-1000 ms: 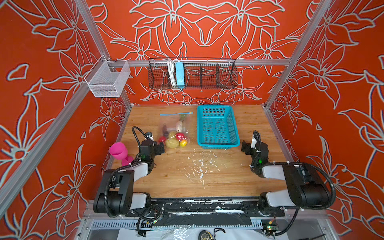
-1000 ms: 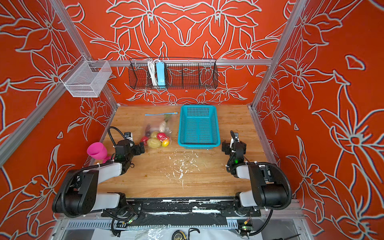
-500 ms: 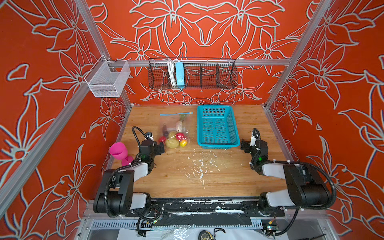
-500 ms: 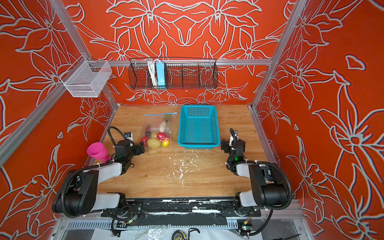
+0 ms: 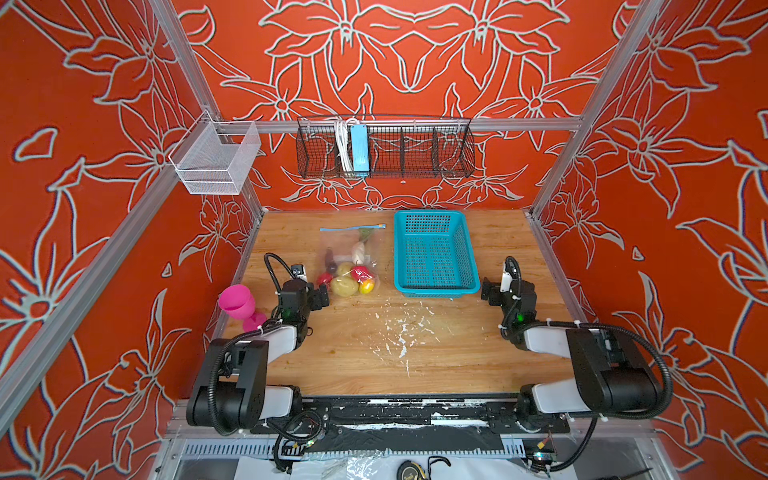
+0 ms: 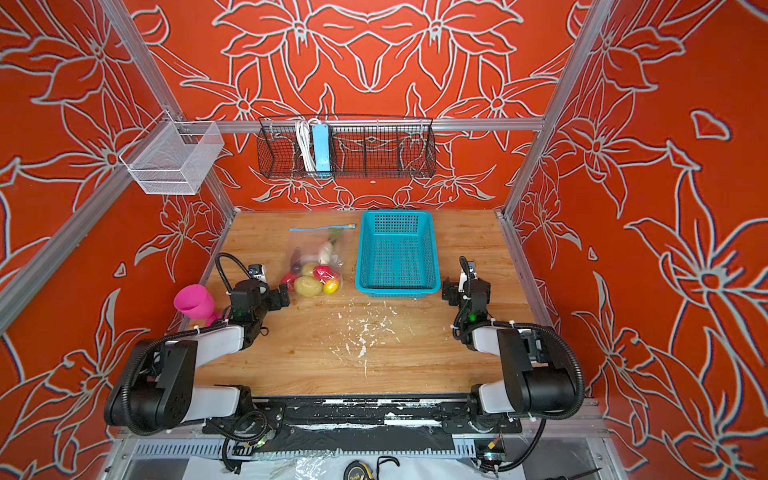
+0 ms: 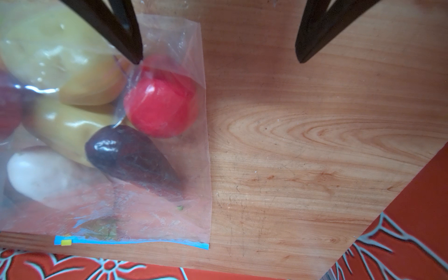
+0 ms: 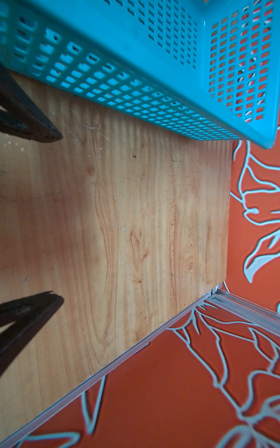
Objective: Place the food in the zip-top bag and seal the zipper
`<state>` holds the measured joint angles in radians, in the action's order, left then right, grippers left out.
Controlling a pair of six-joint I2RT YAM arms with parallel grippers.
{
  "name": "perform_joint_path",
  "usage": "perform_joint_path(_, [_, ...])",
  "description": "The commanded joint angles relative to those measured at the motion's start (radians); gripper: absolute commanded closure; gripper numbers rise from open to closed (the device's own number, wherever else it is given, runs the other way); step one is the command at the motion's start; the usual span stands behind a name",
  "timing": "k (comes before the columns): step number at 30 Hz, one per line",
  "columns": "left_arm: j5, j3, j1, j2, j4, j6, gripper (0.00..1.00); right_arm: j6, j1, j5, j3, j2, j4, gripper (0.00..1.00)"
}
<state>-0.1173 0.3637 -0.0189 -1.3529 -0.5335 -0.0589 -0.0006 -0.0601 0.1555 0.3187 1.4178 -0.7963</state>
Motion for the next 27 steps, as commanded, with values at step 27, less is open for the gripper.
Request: perform_joint_path(27, [0.010,0.017,-0.003,0.003,-0.024,0.013,0.03,-0.007,0.008,-0.011,0.009,-0.003,0.006,0.02])
